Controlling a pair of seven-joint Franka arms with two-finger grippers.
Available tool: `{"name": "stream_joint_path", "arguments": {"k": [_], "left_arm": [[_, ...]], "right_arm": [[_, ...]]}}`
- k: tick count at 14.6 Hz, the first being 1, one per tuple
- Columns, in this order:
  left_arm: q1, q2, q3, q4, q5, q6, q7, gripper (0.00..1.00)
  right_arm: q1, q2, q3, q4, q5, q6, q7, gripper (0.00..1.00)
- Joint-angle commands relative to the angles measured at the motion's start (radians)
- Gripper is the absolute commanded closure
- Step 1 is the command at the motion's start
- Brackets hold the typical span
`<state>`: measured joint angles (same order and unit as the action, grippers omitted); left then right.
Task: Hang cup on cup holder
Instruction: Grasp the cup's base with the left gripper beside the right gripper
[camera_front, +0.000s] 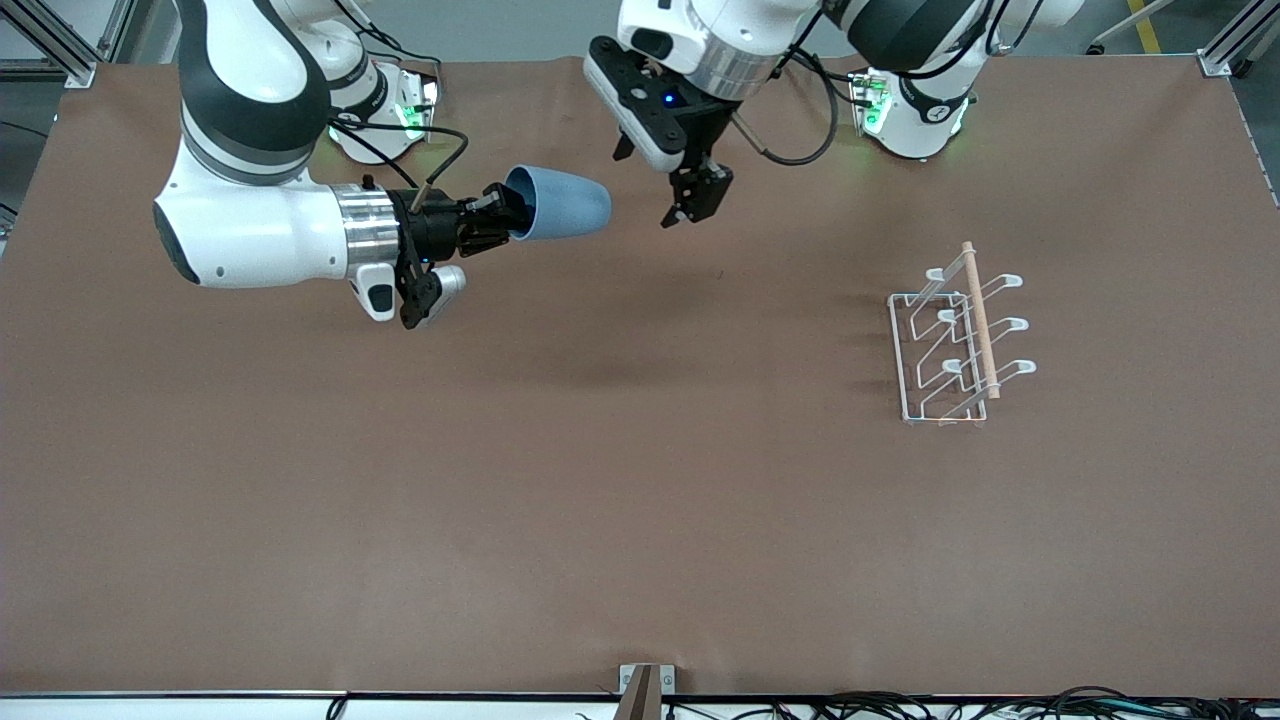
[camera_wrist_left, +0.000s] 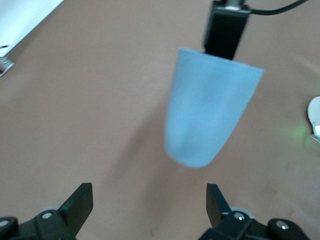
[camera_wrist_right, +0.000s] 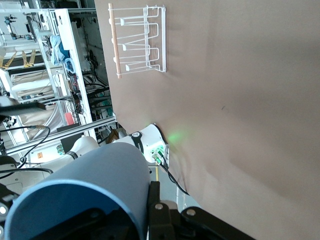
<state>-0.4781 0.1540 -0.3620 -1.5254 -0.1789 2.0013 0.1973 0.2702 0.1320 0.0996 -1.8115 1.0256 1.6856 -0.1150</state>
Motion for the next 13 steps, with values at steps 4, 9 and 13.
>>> {"name": "stream_joint_path", "arguments": {"k": [4,9,13], "left_arm": [[-0.004,0.016,-0.038,0.022,-0.045,0.005,0.036,0.0],[-0.014,0.058,-0.052,0.021,-0.045,0.063,0.09,0.0],[-0.016,0.085,-0.06,0.021,-0.042,0.111,0.106,0.0]], "right_arm": [[0.029,0.012,-0.011,0.009,0.025,-0.017,-0.015,0.98],[0.04,0.014,-0.011,0.017,0.059,-0.021,-0.023,0.97],[0.057,0.014,-0.011,0.038,0.068,-0.023,-0.021,0.96]]}}
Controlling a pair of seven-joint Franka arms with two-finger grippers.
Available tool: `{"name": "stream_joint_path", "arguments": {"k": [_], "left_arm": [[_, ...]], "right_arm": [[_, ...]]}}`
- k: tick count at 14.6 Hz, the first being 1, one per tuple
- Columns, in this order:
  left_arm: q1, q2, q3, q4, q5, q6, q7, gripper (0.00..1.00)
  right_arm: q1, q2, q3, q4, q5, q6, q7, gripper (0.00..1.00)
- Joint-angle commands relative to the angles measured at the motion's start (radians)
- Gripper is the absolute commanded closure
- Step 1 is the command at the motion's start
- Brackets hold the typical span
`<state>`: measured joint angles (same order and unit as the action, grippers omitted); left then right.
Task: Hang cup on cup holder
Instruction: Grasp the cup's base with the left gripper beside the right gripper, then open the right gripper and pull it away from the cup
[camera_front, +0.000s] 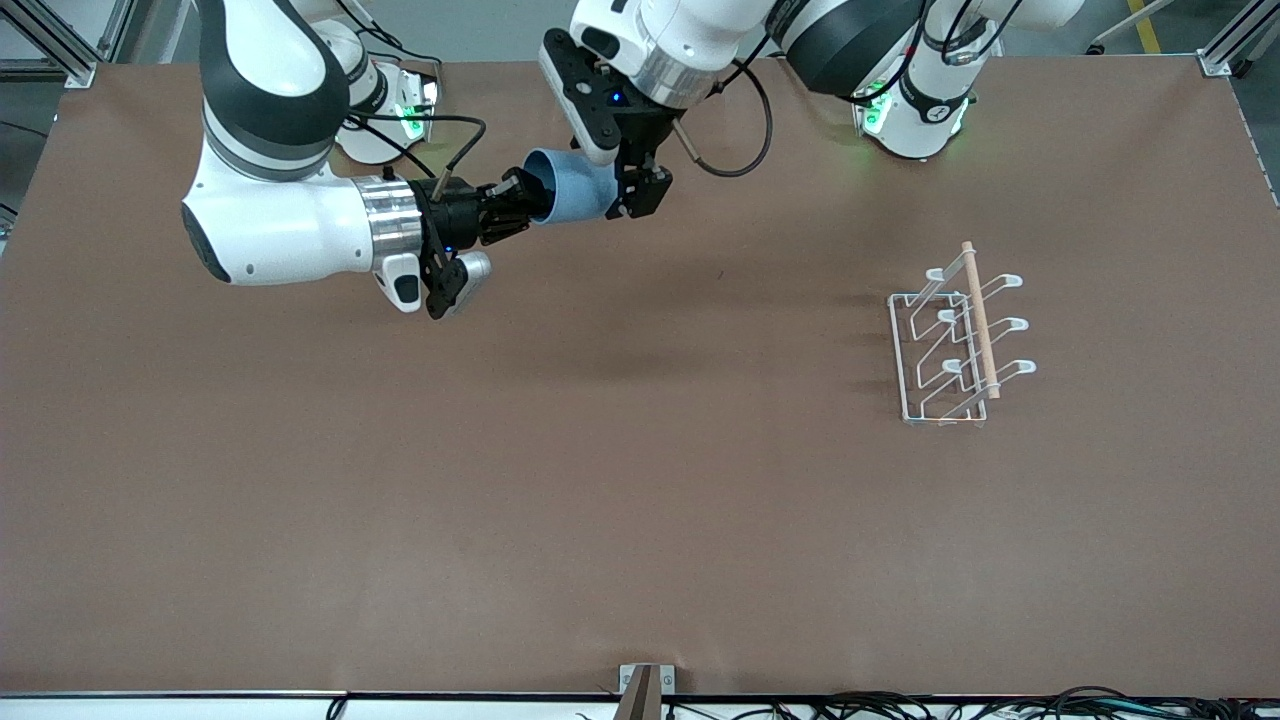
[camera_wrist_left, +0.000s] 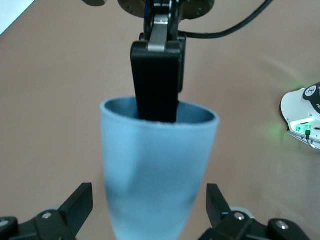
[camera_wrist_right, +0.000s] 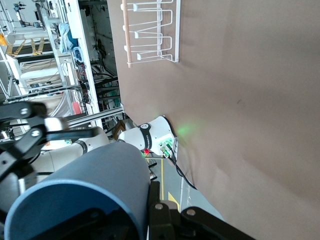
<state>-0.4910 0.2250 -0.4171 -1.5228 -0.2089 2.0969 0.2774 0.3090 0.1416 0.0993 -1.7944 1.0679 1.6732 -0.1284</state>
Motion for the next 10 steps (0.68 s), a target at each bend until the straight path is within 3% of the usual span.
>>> {"name": "stream_joint_path", "arguments": {"k": [1,4,5,7,8,9,10], "left_arm": [[-0.003,0.023,-0.005,0.018,-0.012,0.015,0.031,0.0],[-0.012,0.043,-0.006,0.016,-0.01,0.054,0.035,0.0],[-0.015,0.046,-0.006,0.016,-0.009,0.054,0.035,0.08],[-0.014,0.046,-0.006,0.015,-0.012,0.054,0.034,0.4],[-0.012,0.046,-0.006,0.016,-0.012,0.054,0.035,0.48],[-0.011,0.046,-0.006,0.016,-0.009,0.054,0.035,0.53],[-0.005,0.045,-0.006,0.018,-0.003,0.054,0.035,0.55]], "right_arm": [[0.019,0.004,-0.01,0.023,0.026,-0.012,-0.007,0.96],[0.019,0.004,-0.01,0.024,0.026,-0.012,-0.007,0.95],[0.021,0.004,-0.01,0.024,0.026,-0.01,-0.008,0.95],[0.022,0.004,-0.01,0.03,0.026,-0.01,-0.004,0.95],[0.022,0.004,-0.01,0.032,0.026,-0.01,0.004,0.88],[0.022,0.004,-0.01,0.032,0.024,-0.012,0.004,0.5],[0.021,0.003,-0.012,0.035,0.024,-0.013,0.007,0.02]]}}
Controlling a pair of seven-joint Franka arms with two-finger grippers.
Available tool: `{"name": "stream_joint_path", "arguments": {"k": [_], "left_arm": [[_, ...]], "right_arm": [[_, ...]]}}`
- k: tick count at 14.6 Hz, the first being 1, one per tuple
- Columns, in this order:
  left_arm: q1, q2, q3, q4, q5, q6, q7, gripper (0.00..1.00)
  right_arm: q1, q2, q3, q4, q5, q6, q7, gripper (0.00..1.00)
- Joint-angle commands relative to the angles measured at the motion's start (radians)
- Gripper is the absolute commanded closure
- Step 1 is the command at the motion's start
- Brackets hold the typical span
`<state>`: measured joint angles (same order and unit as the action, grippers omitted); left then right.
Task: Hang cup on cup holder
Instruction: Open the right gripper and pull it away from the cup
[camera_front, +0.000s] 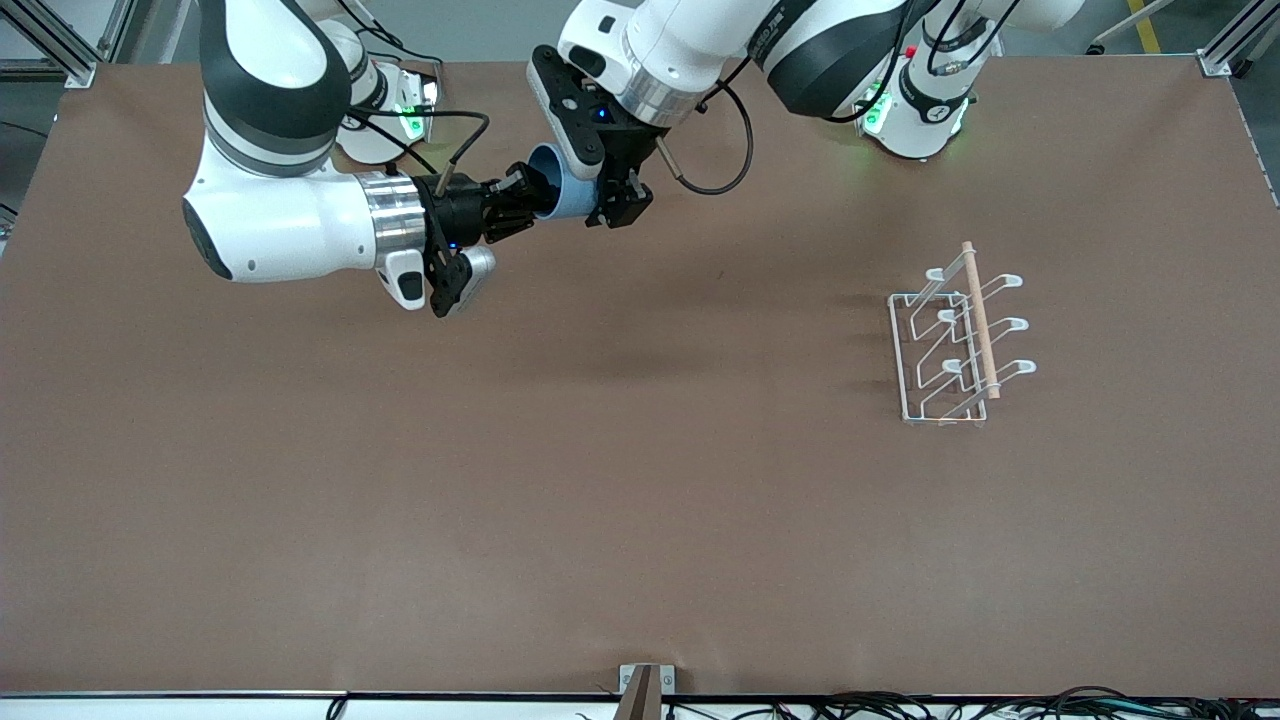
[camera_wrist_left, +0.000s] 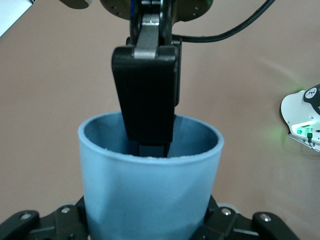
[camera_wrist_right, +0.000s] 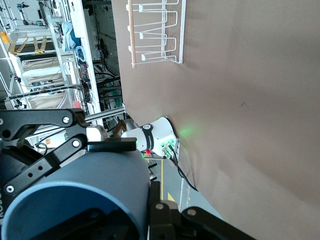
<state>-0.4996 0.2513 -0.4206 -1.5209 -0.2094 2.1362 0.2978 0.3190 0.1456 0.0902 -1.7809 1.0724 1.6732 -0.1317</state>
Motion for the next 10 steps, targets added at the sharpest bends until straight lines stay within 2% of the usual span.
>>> {"name": "stream_joint_path", "arguments": {"k": [1,5,6,9,10], "left_arm": [[0.01,0.016,0.0,0.018,0.002,0.011,0.017,0.56],[0.084,-0.006,0.006,0.019,0.005,-0.137,0.014,0.55],[0.108,-0.015,0.008,0.019,0.021,-0.197,0.014,0.55],[0.191,-0.032,0.006,0.021,0.135,-0.402,0.014,0.55],[0.211,-0.033,0.006,0.021,0.187,-0.468,0.015,0.55]], "right_arm": [[0.009,0.0,-0.003,0.023,0.02,-0.013,0.01,0.0],[-0.026,-0.006,-0.018,0.014,-0.009,-0.012,0.004,0.0],[-0.055,-0.006,-0.018,0.009,-0.055,-0.01,0.004,0.0],[-0.124,-0.011,-0.018,0.006,-0.346,0.0,0.017,0.0],[-0.153,-0.018,-0.018,0.003,-0.418,-0.006,0.017,0.0]]}}
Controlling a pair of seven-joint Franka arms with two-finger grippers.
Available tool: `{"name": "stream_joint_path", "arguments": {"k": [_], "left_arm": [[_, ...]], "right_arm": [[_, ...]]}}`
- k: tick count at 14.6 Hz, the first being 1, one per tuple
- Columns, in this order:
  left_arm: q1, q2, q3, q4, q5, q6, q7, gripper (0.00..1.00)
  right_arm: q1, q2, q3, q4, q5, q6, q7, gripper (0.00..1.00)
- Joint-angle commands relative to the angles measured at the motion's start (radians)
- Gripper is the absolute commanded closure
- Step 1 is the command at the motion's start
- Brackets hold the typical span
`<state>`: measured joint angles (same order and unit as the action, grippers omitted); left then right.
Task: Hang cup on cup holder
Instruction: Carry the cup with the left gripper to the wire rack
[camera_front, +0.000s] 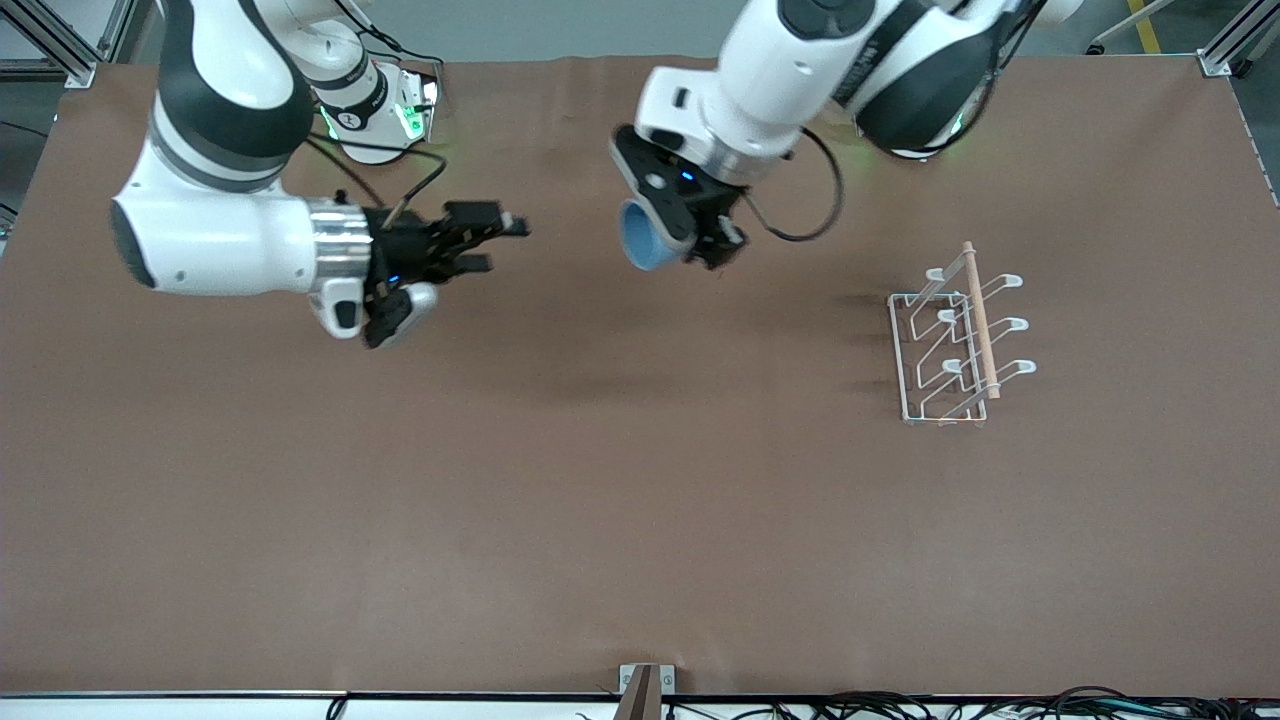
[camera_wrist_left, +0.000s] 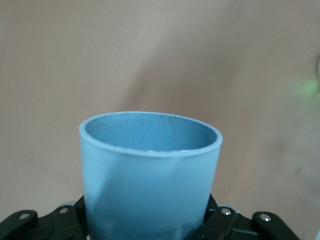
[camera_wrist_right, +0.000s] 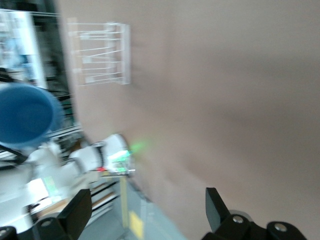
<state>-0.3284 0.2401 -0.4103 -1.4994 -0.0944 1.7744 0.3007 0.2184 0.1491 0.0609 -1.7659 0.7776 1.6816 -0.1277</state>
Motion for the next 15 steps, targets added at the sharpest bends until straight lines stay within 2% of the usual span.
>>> {"name": "stream_joint_path", "arguments": {"k": [1,3,5,7,11,12,15], "left_arm": [[0.057,-0.022,-0.004,-0.001,0.128,-0.153,0.024,0.55],[0.075,-0.022,-0.002,-0.001,0.211,-0.223,0.06,0.55],[0.115,-0.022,-0.002,-0.001,0.339,-0.3,0.139,0.55],[0.167,-0.019,-0.002,-0.001,0.422,-0.351,0.26,0.54],[0.196,0.017,-0.002,-0.007,0.654,-0.435,0.402,0.54],[0.19,0.042,-0.002,-0.01,0.712,-0.456,0.422,0.54],[0.178,0.126,-0.004,-0.019,0.888,-0.49,0.494,0.54]], "right_arm": [[-0.077,-0.034,0.011,-0.017,-0.161,-0.02,0.013,0.0],[-0.125,-0.066,0.01,-0.041,-0.272,-0.013,0.014,0.0],[-0.177,-0.092,0.01,-0.041,-0.456,-0.008,0.017,0.0],[-0.238,-0.123,0.011,-0.034,-0.585,-0.008,0.016,0.0],[-0.258,-0.152,0.019,0.095,-0.825,-0.022,0.084,0.0],[-0.255,-0.148,0.022,0.146,-0.854,-0.064,0.138,0.0],[-0.243,-0.146,0.025,0.282,-0.851,-0.184,0.164,0.0]]}}
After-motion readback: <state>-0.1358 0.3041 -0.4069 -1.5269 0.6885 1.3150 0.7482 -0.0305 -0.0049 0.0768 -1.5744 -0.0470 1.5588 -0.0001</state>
